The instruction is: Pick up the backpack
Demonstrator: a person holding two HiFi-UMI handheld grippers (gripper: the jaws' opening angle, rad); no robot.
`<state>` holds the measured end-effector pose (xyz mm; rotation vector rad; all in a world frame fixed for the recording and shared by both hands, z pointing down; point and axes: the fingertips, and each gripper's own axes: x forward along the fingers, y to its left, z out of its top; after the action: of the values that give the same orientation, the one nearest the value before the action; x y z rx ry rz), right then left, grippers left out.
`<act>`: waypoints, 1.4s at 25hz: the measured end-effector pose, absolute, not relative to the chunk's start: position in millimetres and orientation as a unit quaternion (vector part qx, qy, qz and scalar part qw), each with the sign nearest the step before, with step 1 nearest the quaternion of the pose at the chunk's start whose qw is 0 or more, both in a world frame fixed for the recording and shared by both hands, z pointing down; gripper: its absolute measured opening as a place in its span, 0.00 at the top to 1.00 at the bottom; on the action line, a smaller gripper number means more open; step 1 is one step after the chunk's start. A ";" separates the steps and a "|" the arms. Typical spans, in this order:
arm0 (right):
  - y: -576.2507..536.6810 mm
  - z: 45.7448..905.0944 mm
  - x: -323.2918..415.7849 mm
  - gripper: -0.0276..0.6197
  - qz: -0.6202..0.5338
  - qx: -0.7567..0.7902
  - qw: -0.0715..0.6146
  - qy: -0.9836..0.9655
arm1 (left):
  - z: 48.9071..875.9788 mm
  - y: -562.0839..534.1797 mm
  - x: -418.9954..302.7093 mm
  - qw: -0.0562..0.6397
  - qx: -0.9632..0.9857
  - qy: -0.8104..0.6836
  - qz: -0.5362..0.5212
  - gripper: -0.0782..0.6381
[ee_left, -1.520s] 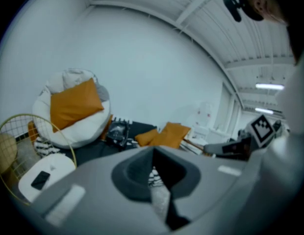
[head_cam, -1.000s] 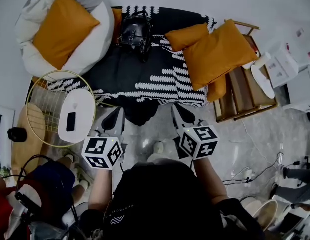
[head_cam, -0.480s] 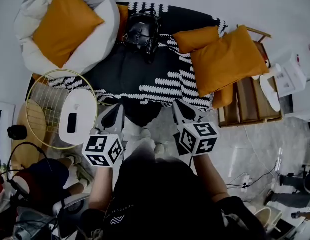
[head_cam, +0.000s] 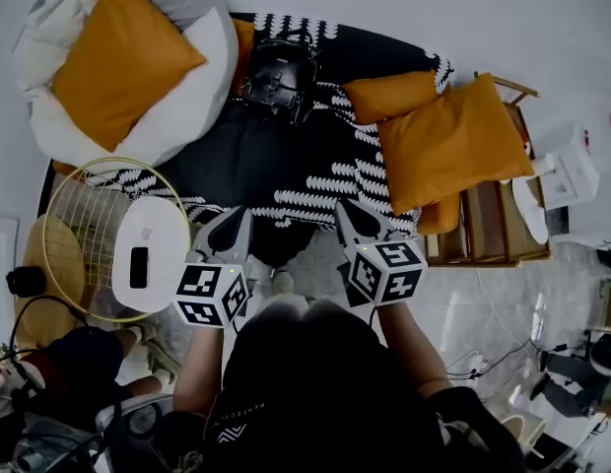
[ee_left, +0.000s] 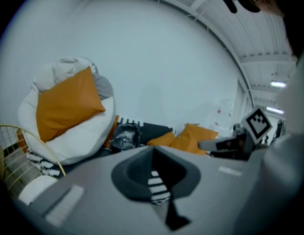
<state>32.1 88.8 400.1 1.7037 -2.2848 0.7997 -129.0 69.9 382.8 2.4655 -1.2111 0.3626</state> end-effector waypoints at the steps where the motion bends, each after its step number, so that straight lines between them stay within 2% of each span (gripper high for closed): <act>1: 83.3 402.1 31.4 0.96 0.270 0.575 0.090 -0.767 | 384.2 65.1 -128.8 0.182 0.876 -0.427 0.132 0.88; 16: -44.6 426.8 61.0 0.87 0.291 0.565 0.099 -0.766 | 411.9 -31.1 -106.8 0.208 0.857 -0.446 0.153 0.87; 24: -116.9 447.8 93.7 0.80 0.297 0.528 0.110 -0.788 | 429.0 -89.3 -63.8 0.225 0.843 -0.465 0.151 0.81; 35: -197.2 492.2 126.2 0.78 0.322 0.499 0.138 -0.793 | 468.3 -159.6 -36.1 0.253 0.811 -0.498 0.171 0.78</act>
<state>126.2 -197.2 492.2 1.4441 -2.2922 0.9305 -36.1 -159.6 468.3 2.2060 -1.3543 0.4651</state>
